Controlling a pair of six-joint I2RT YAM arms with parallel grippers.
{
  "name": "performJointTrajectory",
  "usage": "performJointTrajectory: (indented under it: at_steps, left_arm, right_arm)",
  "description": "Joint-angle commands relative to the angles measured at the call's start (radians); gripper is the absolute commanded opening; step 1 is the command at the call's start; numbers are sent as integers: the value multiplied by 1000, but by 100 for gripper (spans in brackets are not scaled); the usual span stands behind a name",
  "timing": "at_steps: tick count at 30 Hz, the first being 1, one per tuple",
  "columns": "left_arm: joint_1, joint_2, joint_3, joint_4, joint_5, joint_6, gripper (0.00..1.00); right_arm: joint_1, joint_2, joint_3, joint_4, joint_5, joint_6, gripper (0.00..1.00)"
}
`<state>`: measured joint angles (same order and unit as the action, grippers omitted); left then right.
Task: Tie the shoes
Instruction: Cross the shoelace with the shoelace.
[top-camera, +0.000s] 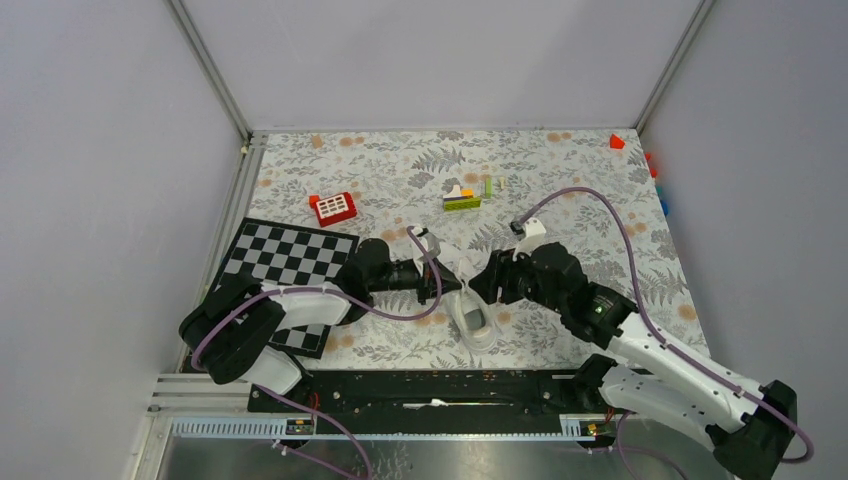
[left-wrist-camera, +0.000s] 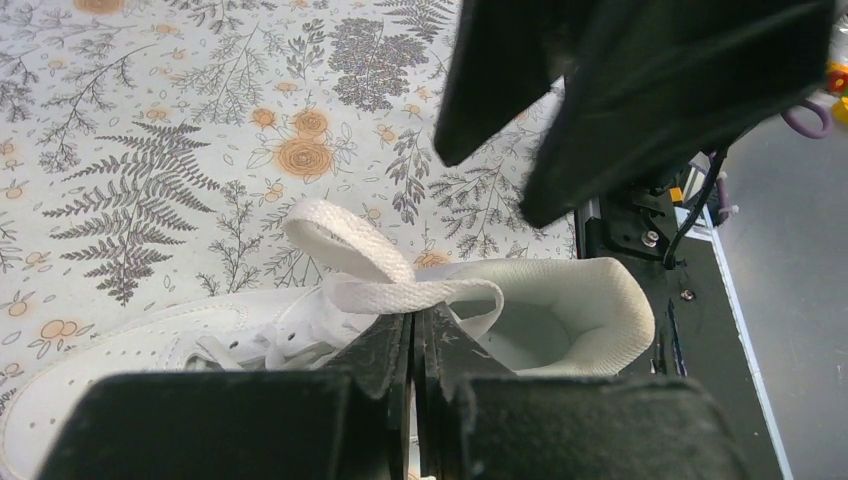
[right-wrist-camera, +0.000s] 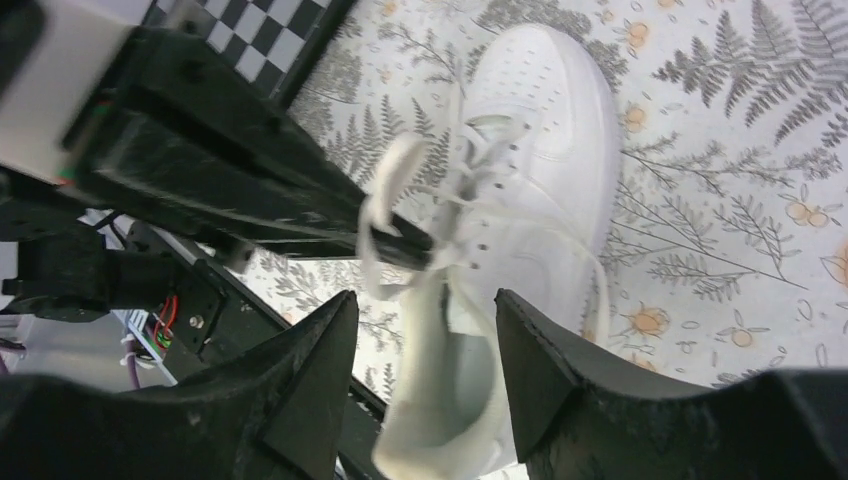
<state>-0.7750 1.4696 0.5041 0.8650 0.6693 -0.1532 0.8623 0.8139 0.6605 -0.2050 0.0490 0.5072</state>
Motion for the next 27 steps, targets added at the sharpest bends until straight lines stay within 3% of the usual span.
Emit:
performJointTrajectory:
  at_steps: [1, 4, 6, 16, 22, 27]
  left_arm:
    - [21, -5, 56, -11, 107, 64, 0]
    - [32, -16, 54, -43, 133, 72, 0]
    - [37, -18, 55, -65, 147, 81, 0]
    - [45, -28, 63, -114, 158, 96, 0]
    - [51, -22, 69, -111, 162, 96, 0]
    - [58, -10, 80, -115, 171, 95, 0]
  right_arm:
    - [-174, 19, -41, 33, -262, -80, 57]
    - [-232, 73, -44, 78, -301, -78, 32]
    - [-238, 123, -37, 102, -310, -96, 25]
    - [-243, 289, 14, 190, -357, -248, 43]
    - [-243, 336, 36, 194, -376, -343, 47]
    - [-243, 333, -4, 303, -369, -428, 48]
